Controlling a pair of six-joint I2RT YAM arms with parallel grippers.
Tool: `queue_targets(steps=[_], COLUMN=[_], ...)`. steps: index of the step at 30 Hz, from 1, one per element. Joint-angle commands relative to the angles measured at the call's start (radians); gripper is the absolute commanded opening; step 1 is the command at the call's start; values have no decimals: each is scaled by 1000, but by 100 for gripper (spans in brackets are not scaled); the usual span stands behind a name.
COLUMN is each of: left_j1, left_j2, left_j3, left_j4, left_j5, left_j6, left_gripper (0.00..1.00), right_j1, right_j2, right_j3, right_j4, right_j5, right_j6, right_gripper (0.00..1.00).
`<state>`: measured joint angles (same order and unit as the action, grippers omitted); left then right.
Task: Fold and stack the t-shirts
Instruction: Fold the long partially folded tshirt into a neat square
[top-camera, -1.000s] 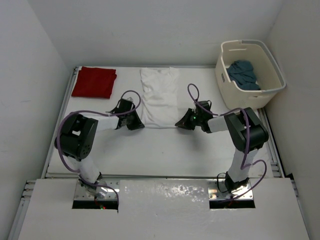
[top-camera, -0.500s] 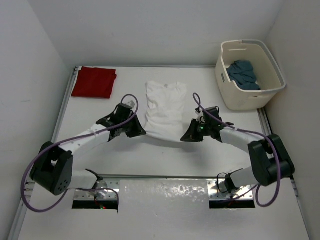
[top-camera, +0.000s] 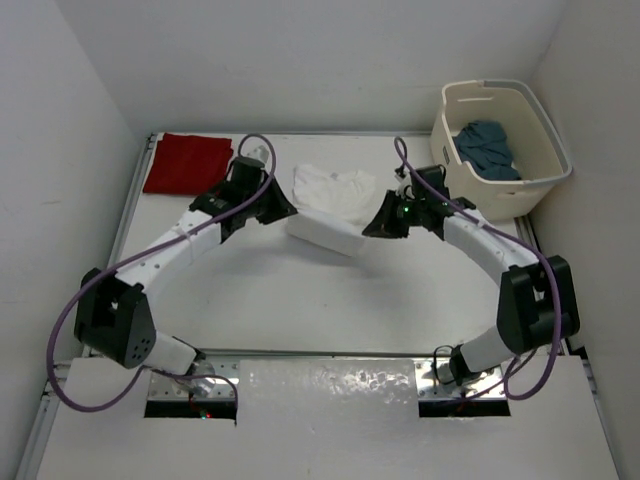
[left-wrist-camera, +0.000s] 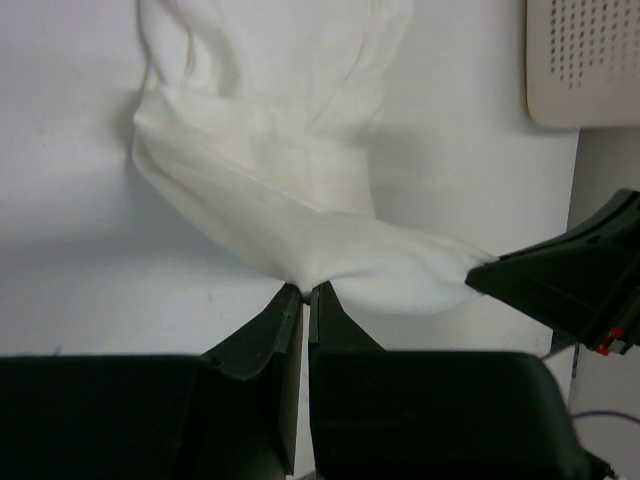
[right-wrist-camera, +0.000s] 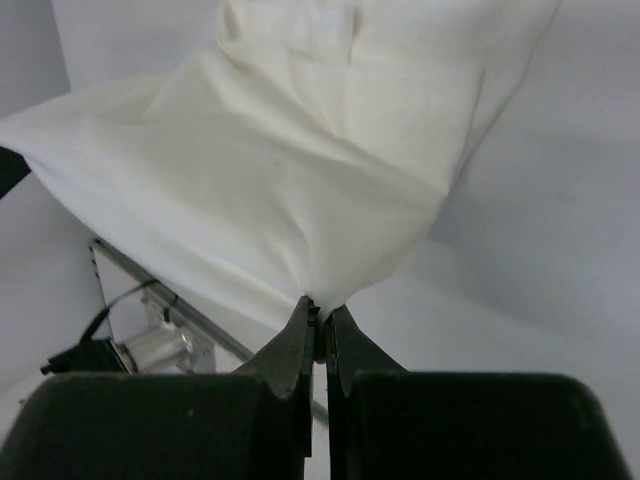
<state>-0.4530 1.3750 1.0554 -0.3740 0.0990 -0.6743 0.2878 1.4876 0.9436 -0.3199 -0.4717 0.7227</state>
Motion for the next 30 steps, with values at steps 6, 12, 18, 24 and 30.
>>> queue_targets(steps=[6, 12, 18, 24, 30], left_j1=[114, 146, 155, 158, 157], left_j2=[239, 381, 519, 607, 781], left_j3=[300, 501, 647, 704, 862], left_j4=[30, 77, 63, 168, 224], left_j5=[-12, -19, 10, 73, 134], left_j6=[73, 91, 124, 143, 136], left_gripper=[0, 0, 0, 0, 0], right_j1=[-70, -98, -127, -151, -194], right_j2=[196, 356, 445, 539, 617], right_j3=[271, 472, 595, 693, 782], right_j4=[-1, -36, -39, -70, -41], right_j5=[22, 10, 12, 7, 22], right_j6=[4, 0, 15, 14, 15], right_gripper=[0, 0, 0, 0, 0])
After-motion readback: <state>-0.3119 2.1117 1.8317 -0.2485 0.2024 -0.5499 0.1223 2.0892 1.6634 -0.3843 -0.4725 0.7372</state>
